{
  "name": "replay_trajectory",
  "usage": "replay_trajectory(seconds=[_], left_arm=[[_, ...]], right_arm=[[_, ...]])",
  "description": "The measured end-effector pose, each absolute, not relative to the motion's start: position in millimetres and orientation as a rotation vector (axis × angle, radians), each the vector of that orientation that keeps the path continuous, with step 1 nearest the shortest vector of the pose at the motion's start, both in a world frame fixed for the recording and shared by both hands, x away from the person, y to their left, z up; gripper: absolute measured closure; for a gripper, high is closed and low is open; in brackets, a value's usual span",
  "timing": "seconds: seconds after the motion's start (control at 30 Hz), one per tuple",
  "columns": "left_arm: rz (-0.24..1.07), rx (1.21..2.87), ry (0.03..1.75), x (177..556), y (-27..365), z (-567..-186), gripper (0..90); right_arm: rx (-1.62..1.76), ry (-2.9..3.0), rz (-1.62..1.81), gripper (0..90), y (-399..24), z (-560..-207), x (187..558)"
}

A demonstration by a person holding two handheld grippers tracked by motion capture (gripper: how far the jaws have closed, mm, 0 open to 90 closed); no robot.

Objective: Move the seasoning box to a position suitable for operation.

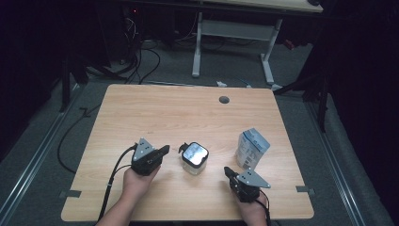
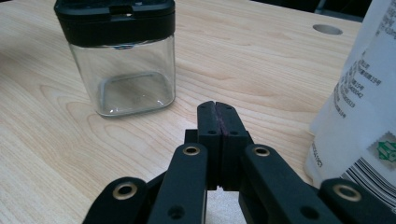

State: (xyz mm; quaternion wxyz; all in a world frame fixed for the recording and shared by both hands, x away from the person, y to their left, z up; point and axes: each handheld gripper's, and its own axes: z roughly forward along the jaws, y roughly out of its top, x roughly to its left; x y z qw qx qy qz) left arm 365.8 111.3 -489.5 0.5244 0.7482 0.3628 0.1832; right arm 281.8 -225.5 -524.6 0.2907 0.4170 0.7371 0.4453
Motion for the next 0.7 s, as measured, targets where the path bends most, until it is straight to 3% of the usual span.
replay_trajectory(seconds=[0.7], left_arm=[[0.516,1.871,0.739,375,68,-465,90.0]], right_arm=[[1.13,1.962,1.215,89.0,-228,-525,283]])
